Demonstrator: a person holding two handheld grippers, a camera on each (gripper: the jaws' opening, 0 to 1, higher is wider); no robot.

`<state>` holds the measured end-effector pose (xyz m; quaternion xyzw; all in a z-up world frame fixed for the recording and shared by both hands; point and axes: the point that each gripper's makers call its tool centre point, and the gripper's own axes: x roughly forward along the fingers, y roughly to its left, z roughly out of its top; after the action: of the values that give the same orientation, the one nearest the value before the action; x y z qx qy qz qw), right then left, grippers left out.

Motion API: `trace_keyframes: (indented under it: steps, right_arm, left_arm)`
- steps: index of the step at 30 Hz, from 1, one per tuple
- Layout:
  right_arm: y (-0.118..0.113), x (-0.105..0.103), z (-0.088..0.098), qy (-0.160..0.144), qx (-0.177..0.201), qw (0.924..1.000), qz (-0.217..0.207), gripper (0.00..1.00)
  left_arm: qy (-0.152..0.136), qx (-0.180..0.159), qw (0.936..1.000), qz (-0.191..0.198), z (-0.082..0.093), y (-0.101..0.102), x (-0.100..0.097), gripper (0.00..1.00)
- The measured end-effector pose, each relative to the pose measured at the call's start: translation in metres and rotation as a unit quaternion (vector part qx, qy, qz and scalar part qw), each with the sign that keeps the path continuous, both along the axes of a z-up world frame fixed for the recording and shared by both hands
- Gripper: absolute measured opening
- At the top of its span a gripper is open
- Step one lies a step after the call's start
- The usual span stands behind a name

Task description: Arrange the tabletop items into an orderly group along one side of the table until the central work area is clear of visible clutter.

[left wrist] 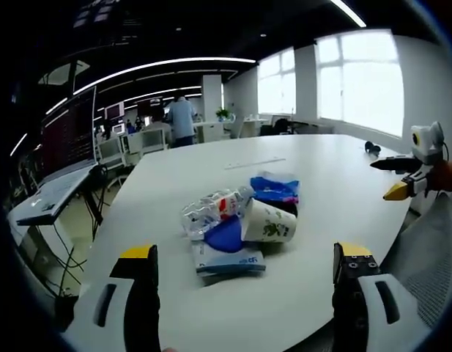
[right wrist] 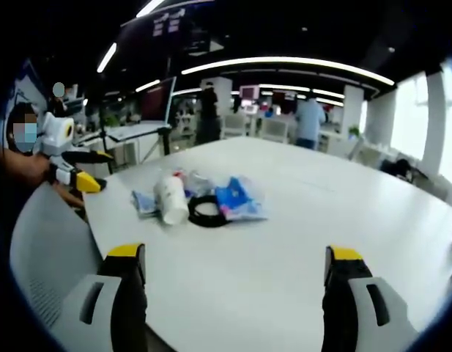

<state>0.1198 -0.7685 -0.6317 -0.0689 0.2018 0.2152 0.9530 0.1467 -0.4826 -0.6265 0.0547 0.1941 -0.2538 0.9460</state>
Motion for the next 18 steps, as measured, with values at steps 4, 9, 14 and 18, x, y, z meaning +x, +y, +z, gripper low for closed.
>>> trace_keyframes:
  steps: [4,9,14,18]
  right_arm:
    - [0.0004,-0.0004,0.0009,-0.001,0.003,1.0000,-0.001,1.00]
    - [0.0012,0.0007,0.0039,-0.004,0.004,1.0000,0.002,1.00]
    - [0.0031,0.0005,0.0069,-0.007,0.007,0.9999,0.005,1.00]
    - [0.0046,0.0002,0.0054,-0.004,0.009,0.9999,0.008,1.00]
  left_arm:
    - [0.002,-0.001,1.0000,-0.001,-0.0009,-0.0004,-0.0012,0.99]
    - [0.001,-0.003,1.0000,-0.003,0.0002,0.0003,-0.0012,0.99]
    - [0.002,-0.003,1.0000,-0.005,0.0008,-0.0008,-0.0025,0.99]
    - [0.004,-0.002,1.0000,-0.005,-0.0002,-0.0004,-0.0033,0.99]
